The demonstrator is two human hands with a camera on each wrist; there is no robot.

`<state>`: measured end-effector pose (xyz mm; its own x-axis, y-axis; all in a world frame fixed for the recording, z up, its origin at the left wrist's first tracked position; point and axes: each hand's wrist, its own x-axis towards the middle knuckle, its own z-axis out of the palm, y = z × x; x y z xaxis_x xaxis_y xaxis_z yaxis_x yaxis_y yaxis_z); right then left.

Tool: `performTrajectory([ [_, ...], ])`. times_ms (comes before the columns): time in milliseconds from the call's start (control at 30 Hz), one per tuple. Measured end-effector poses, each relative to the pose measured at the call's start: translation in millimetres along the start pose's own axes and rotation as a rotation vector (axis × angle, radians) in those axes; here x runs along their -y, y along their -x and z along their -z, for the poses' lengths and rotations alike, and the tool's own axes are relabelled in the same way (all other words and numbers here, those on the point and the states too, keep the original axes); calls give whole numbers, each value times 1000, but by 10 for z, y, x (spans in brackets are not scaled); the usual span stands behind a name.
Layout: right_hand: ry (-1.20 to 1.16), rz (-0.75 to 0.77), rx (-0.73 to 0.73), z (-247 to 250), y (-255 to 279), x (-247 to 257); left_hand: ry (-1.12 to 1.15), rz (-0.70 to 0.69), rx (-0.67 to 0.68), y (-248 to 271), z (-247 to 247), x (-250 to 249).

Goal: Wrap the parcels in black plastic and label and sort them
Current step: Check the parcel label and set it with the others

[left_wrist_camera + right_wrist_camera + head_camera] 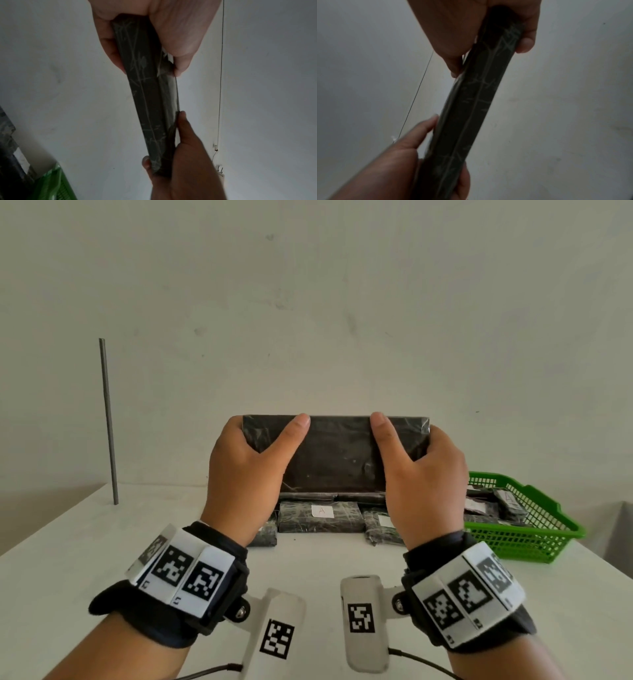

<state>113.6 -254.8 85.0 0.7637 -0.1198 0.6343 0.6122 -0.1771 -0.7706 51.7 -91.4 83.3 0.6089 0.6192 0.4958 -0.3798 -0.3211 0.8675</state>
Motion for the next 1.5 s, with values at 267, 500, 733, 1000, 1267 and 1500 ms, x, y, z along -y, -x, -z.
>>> performTrajectory([
  [267, 38, -77, -22, -73, 24, 40, -17, -132, -15, 40, 4, -97],
  [500, 68, -26, 11, -86, 42, 73, 14, -144, -1, 30, 52, -61],
  [733, 84, 68, 125, 13, 3, 119, -8, -152, 97, -7, 178, -112],
  [1000, 131, 100, 257, 150, -78, 40, -39, -76, 314, -146, 352, 22],
  [1267, 47, 139, 399, 260, -91, 21, -37, -75, 479, -211, 477, 14],
  [1500, 1, 141, 502, 361, -167, 15, -12, -40, 506, -174, 534, -46],
])
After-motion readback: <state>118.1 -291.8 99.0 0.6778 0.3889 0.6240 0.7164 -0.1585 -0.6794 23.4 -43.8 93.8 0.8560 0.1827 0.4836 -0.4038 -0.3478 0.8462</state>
